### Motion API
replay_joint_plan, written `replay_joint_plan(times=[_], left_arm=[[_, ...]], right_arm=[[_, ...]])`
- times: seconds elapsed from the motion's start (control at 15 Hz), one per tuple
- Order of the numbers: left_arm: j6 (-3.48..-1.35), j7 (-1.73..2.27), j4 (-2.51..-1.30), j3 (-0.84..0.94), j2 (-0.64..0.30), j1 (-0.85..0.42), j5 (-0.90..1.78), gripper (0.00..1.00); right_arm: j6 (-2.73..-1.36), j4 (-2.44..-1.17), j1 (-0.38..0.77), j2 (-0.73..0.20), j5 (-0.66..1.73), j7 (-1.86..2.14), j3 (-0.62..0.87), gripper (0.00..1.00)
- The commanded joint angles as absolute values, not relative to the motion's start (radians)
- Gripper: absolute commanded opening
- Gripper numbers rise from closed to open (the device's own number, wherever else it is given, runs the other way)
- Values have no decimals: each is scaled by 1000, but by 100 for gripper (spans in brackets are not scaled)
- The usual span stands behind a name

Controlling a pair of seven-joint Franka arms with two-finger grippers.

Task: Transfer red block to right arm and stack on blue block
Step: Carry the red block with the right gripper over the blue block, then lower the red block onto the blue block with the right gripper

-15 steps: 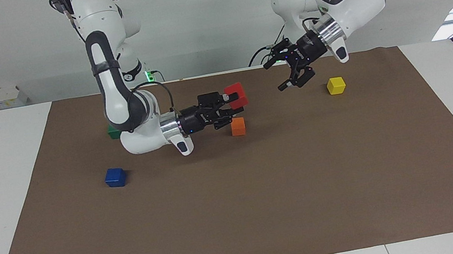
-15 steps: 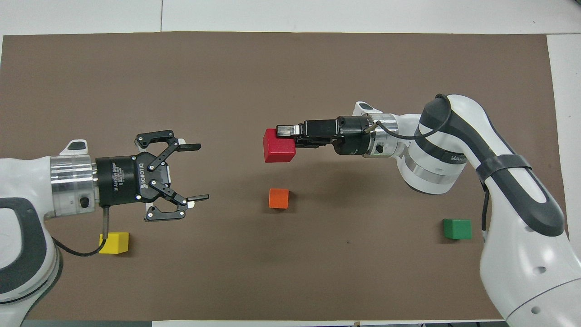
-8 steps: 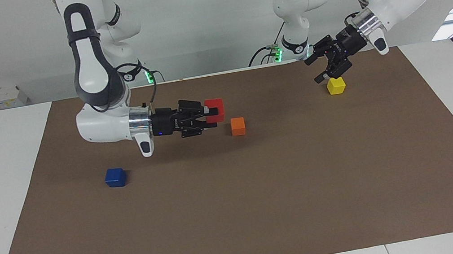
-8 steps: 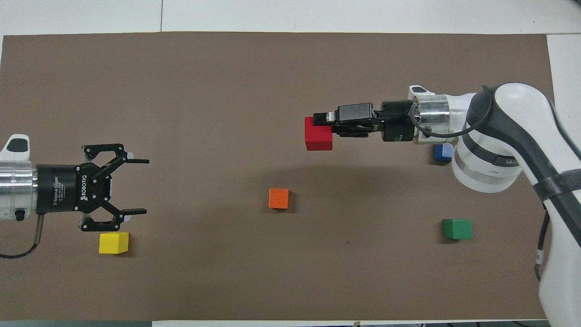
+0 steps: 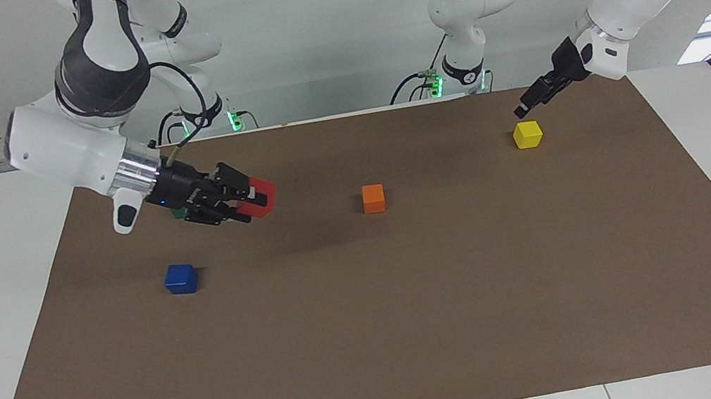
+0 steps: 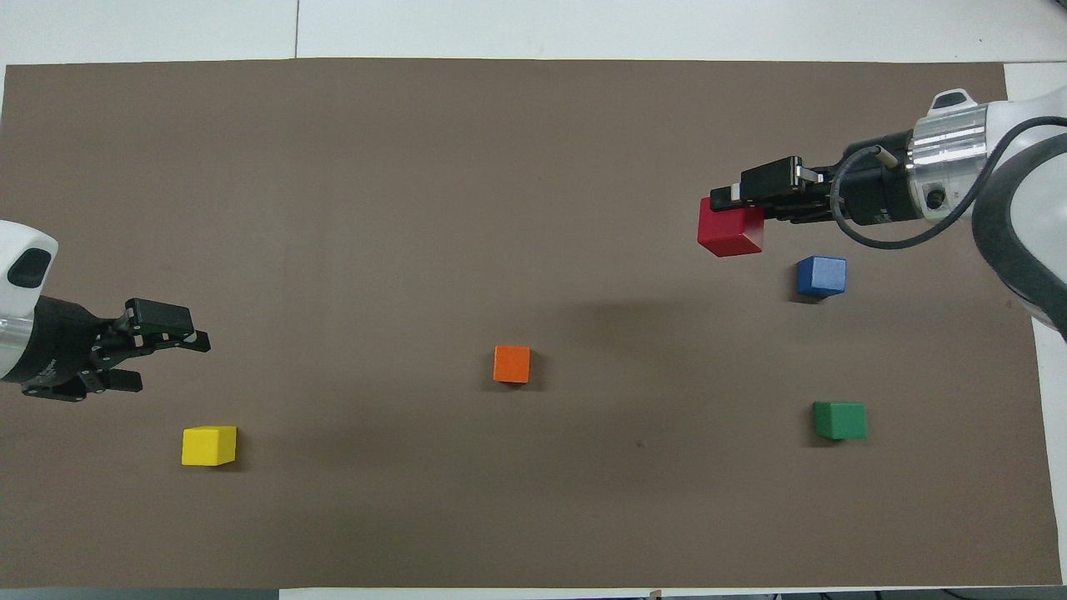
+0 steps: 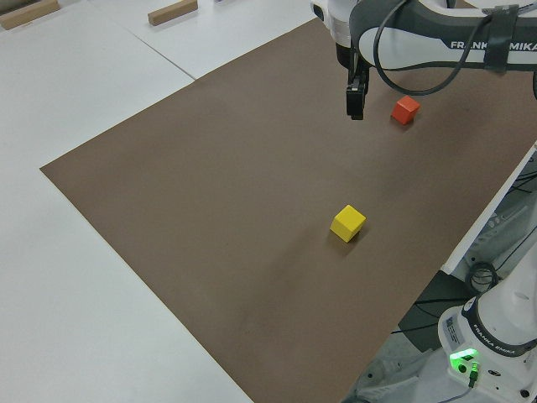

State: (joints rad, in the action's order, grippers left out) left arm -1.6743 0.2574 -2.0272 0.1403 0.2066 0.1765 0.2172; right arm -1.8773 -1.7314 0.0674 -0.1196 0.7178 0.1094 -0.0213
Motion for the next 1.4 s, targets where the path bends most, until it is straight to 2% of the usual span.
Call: replay_joint_plan(times=[0.0,0.2,0.33,0.53,0.67,0.87,1.2,1.33], left_arm=[[-1657,187,-1924,153,166,141,-19,100],[-1635,135,-1872,150,143,143,-40,100],[-1597,135,-1795,147,101,132,-47,100],[-1553,135,-1688,141,46,117,-43,100],[-1537,137,-1648,120,31,92,-46,100],[-1493,135,-1542,45,-41,45,-26,100],[-1479,144,-1549,18,-31,5,-25,100],[-1468,144,-1615,15,3,-20,-23,100]], right_arm=[[-1786,-1678,51,-101,508,32,-26,0],[-1707,-1666,32,-104,326,31,-29,0],[-1678,-1669,20,-107,234,32,-29,0],[-1689,-1674,11,-132,152,35,-28,0],[-1750,-1707,12,-146,92,38,-28,0],[-1880,-1793,0,-150,66,40,-28,0],[-2031,-1868,-5,-189,64,47,-28,0],[-2103,-1914,-9,-192,64,75,-28,0]])
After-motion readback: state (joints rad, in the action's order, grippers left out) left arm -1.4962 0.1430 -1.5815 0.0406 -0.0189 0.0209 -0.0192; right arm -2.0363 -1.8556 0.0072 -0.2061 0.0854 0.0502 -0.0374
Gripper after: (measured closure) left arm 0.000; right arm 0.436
